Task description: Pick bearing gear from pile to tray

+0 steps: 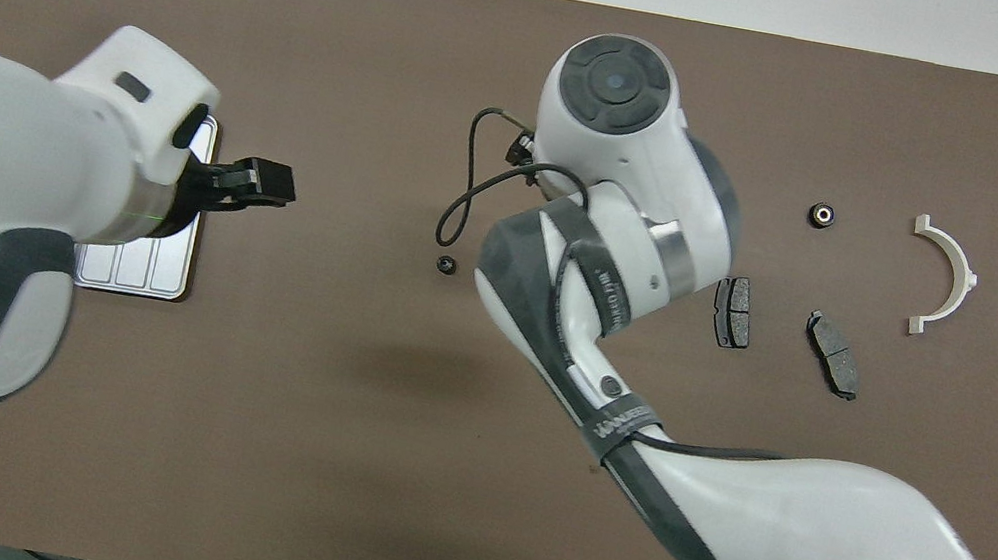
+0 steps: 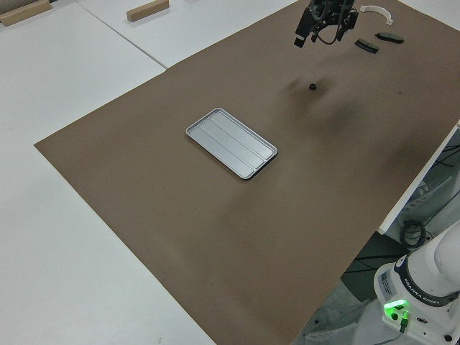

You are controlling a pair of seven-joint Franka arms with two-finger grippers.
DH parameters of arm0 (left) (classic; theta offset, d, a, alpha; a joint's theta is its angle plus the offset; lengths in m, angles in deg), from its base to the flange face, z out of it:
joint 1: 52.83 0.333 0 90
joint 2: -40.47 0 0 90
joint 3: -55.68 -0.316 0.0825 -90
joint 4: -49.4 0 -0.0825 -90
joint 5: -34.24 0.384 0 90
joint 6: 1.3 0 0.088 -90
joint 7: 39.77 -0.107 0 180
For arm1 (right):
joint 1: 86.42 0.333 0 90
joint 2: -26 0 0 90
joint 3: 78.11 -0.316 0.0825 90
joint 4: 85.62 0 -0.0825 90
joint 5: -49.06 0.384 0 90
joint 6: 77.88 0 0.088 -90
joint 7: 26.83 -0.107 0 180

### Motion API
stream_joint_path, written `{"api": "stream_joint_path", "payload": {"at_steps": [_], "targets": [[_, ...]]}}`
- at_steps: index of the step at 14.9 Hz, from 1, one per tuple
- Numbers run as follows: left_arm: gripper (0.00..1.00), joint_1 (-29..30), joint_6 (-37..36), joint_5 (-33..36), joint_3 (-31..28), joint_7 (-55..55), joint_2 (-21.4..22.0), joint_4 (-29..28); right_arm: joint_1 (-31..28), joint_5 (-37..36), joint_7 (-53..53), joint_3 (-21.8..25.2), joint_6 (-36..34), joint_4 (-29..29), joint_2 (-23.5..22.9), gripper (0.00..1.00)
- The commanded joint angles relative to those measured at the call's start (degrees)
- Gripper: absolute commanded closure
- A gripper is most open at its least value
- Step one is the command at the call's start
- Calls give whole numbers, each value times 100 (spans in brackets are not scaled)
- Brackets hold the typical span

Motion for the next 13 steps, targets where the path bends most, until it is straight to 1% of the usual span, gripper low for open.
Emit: {"api": "stream_joint_path", "payload": {"at_steps": [1, 3, 4, 5, 7, 9, 11, 13], "targets": [[1, -576, 408, 301, -97, 905, -1219, 736, -738, 60, 1475, -92, -238, 62, 144, 0], [1, -735, 612, 301, -97, 1100, -1483, 764, -1108, 42, 2109, -83, -274, 97, 144, 0], [1, -858, 638, 327, -106, 1249, -1737, 825, -1318, 34, 2242, -92, -274, 141, 144, 0], [1, -928, 726, 414, -115, 1407, -2044, 1052, -1512, 25, 2357, -92, -196, 202, 144, 0], [2, -947, 796, 538, -106, 1575, -2468, 1308, -1855, 25, 2638, -92, 128, 465, 187, 0], [4, -955, 876, 538, -80, 1575, -2470, 1073, -2110, 7, 2753, -83, 585, 851, 240, 0], [4, -1017, 946, 442, -62, 1575, -2434, 949, -2313, -2, 2771, -83, 1068, 1299, 232, 0], [4, -1017, 1261, 337, -62, 1566, -2426, 678, -2471, -10, 2771, -75, 1447, 1573, 179, 0]]}}
